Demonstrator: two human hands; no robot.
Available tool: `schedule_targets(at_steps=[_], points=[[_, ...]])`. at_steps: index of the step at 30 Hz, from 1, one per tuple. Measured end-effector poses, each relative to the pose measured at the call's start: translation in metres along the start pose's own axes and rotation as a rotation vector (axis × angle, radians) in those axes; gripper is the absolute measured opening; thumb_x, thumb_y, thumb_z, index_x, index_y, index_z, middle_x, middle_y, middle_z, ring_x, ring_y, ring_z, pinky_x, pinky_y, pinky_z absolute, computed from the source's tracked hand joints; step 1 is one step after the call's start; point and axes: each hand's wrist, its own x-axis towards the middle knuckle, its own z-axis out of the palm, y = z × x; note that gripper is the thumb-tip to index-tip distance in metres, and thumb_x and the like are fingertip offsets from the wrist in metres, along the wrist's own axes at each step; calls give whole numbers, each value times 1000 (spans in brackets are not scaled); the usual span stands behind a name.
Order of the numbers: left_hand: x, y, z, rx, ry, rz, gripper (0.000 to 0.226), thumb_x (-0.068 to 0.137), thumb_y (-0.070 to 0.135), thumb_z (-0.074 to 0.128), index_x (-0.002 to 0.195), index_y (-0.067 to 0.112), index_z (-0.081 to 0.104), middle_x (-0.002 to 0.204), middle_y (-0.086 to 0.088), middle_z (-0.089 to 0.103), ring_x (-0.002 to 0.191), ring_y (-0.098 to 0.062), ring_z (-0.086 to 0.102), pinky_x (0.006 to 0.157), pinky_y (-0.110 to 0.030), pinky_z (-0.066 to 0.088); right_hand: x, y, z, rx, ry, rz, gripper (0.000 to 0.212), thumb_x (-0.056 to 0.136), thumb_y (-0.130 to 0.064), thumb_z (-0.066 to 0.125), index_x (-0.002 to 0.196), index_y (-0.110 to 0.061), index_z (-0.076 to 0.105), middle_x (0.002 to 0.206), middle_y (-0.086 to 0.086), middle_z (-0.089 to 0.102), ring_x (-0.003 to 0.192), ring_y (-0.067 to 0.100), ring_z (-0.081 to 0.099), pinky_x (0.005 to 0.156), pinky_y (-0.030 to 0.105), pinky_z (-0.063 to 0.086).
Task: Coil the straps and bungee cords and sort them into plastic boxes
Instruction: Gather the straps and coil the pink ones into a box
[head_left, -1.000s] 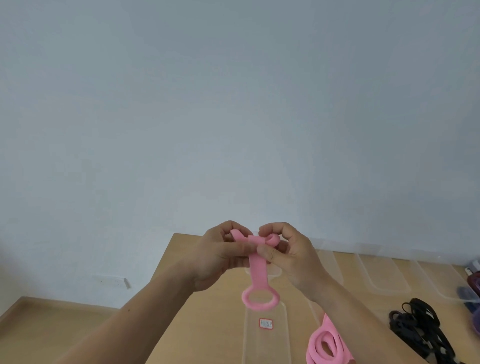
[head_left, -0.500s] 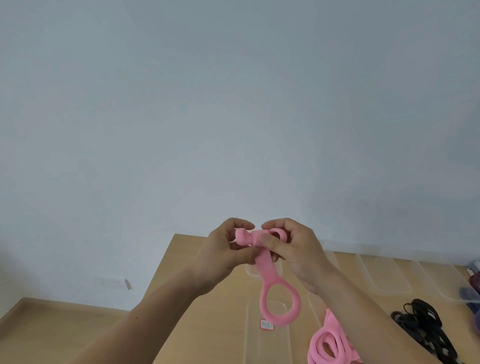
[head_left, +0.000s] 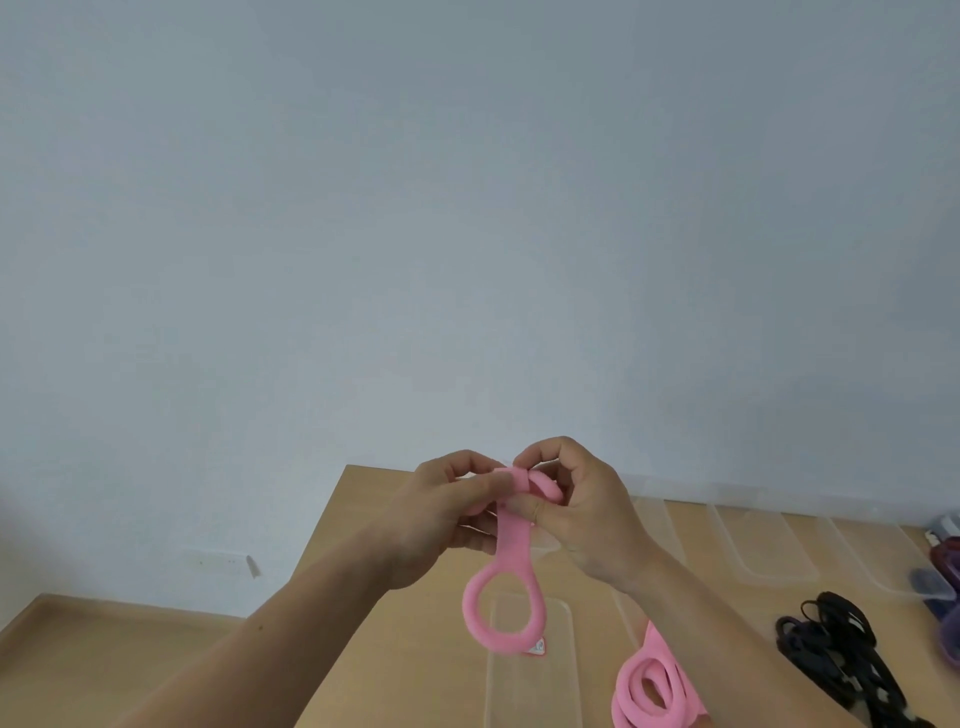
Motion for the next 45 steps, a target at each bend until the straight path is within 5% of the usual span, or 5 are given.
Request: schedule_targets(at_steps=[15,20,29,36,45], points=[[3,-6,-1,87,71,137,27,83,-3,74,107,4,63,102,-20,71,88,-38,73,80,-47,61,2,-3,-7,59,-76,156,15,89,-31,69,95,-17,68,70,3,70,59,17,63,57,29,52],[3,-5,-5,10,61,2,53,76,0,78,122,12,55,116,-22,62,93,-39,72,77,-45,60,4,0,-2,31,-32,94,10,88,-21,74,95,-21,68,73,-6,68,63,12,63,58,25,51],[3,1,-16,-69,-95,-157,49,78,2,75,120,-9,51,98,-27,68,81,-36,67,72,-40,57,5,0,1,24,-103,78,25,87,-13,74,96,-35,65,79,-2,66,61,16,58,55,25,49],[5,3,-21,-172,-51,-135,30,87,14,72,107,-6,64,93,-24,69,76,-34,67,69,-38,57,6,0,3,-14,-134,64,36,81,-8,76,98,-37,64,85,-7,68,79,20,66,76,36,59],[7,-4,-19,-11,62,15,35,75,-4,79,106,-3,63,95,-24,69,79,-36,68,77,-39,59,9,1,1,114,-79,263,46,76,-48,71,108,-15,63,98,13,71,75,24,71,66,30,57]])
